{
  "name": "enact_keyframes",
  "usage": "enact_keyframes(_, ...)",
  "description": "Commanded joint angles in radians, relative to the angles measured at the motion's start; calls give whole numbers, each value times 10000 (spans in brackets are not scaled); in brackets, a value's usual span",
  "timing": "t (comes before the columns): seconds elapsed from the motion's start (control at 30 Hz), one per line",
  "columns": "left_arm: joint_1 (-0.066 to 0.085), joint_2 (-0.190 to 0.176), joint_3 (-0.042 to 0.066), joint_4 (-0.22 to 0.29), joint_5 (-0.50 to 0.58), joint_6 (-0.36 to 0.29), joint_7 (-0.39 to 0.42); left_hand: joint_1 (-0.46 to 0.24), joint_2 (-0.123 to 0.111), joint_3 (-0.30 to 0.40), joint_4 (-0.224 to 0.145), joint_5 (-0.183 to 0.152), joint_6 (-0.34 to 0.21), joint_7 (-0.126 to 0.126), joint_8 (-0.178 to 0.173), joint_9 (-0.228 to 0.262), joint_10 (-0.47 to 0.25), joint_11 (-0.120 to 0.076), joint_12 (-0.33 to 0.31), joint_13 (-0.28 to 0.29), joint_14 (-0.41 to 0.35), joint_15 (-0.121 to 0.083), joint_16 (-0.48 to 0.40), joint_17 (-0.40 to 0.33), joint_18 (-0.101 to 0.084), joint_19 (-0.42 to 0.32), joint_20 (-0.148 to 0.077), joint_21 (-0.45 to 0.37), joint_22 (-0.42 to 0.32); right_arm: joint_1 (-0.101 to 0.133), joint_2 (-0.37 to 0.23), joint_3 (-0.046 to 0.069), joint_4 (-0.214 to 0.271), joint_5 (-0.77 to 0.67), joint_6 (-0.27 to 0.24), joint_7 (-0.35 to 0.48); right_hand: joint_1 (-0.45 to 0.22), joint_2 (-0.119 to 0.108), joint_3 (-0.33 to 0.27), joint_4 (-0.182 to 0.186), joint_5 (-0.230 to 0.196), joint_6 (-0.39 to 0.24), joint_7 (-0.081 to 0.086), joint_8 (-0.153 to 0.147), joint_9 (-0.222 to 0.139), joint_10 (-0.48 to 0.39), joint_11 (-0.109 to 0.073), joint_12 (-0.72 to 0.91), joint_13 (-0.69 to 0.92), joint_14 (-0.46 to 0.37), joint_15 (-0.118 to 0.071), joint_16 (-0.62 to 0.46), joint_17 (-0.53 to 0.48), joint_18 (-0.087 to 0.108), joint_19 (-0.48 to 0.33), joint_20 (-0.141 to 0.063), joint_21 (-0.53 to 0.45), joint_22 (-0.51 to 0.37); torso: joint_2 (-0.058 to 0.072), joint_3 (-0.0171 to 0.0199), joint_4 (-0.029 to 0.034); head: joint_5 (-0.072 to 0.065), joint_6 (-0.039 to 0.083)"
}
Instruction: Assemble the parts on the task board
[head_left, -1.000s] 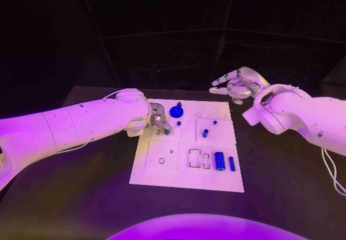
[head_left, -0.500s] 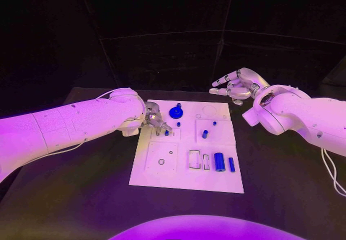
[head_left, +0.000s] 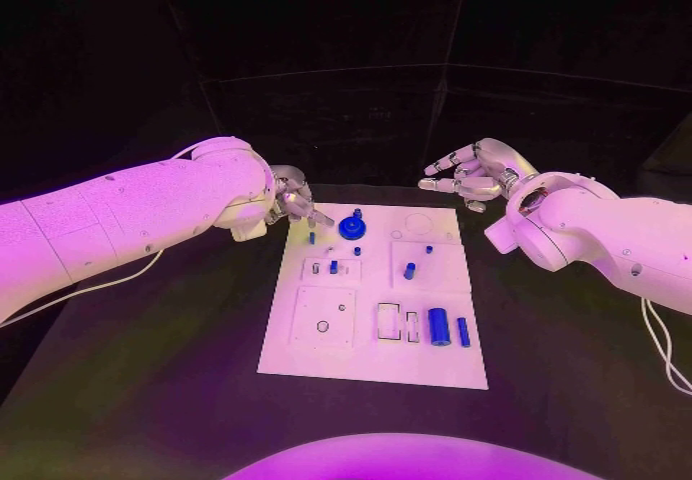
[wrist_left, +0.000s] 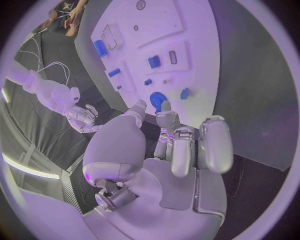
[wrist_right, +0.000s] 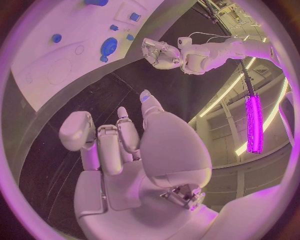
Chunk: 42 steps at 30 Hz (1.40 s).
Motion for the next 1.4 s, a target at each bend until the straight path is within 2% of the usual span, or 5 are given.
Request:
enact_keyframes(0.03, 122, 131, 40, -426, 174, 654, 95, 172, 71, -151, 11, -39, -40, 62, -212, -204, -51, 82, -62, -82, 1037, 97, 30, 2634, -11, -24, 108, -82, -52, 23, 24, 6, -9, -24, 46, 82, -35, 21, -82, -4, 56, 11, -17, 63, -16, -60, -11, -49, -11, 463, -74, -64, 8, 174, -60, -28, -62, -16, 7, 5, -2, 41, 31)
enact_keyframes(0.27, 253, 747, 57, -1738, -67, 1493, 79, 324, 229, -337, 58, -39, 45, 101, -382, -422, -94, 117, -97, -158, 1037, 132, 30, 2634, 3, -38, 161, -126, -94, 22, 86, 6, -45, -24, 67, 84, -35, 23, -84, -4, 57, 10, -17, 64, -17, -58, -11, -48, -9, 465, -74, -62, 15, 172, -56, -29, -58, -7, 19, -11, -10, 81, 30)
enact_keyframes(0.67, 111, 1369, -24, -2919, -248, 1867, 59, 375, 332, -440, 105, -42, 152, 95, -418, -510, -95, 118, -73, -148, 1037, 138, 30, 2634, 2, -33, 176, -124, -77, 22, 130, 5, -62, -24, 81, 88, -35, 23, -84, -4, 57, 10, -17, 64, -17, -58, -11, -48, -9, 465, -74, -62, 15, 172, -56, -29, -58, -7, 2, 10, -3, 100, -9)
enact_keyframes(1.03, -148, 1768, -190, -3393, -249, 2005, 112, 341, 371, -738, 242, -46, 324, 67, -457, -636, -58, 98, -3, -111, 1037, 126, 30, 2634, -12, 1, 175, -78, 9, 21, 189, 5, -81, -24, 96, 97, -35, 23, -84, -4, 57, 10, -17, 64, -17, -58, -11, -48, -9, 465, -74, -62, 15, 172, -56, -29, -58, -7, 6, 10, -2, 119, -33)
enact_keyframes(1.4, -254, 1921, -227, -3580, -246, 1937, 199, 346, 389, -807, 273, -44, 349, 62, -471, -666, -49, 94, 16, -100, 1037, 122, 30, 2634, -20, 15, 173, -55, 47, 21, 204, 5, -87, -24, 101, 99, -30, 33, -88, -6, 63, 8, -18, 66, -17, -55, -12, -44, -5, 468, -75, -59, 25, 172, -53, -29, -61, -7, -1, 15, 7, 116, -47)
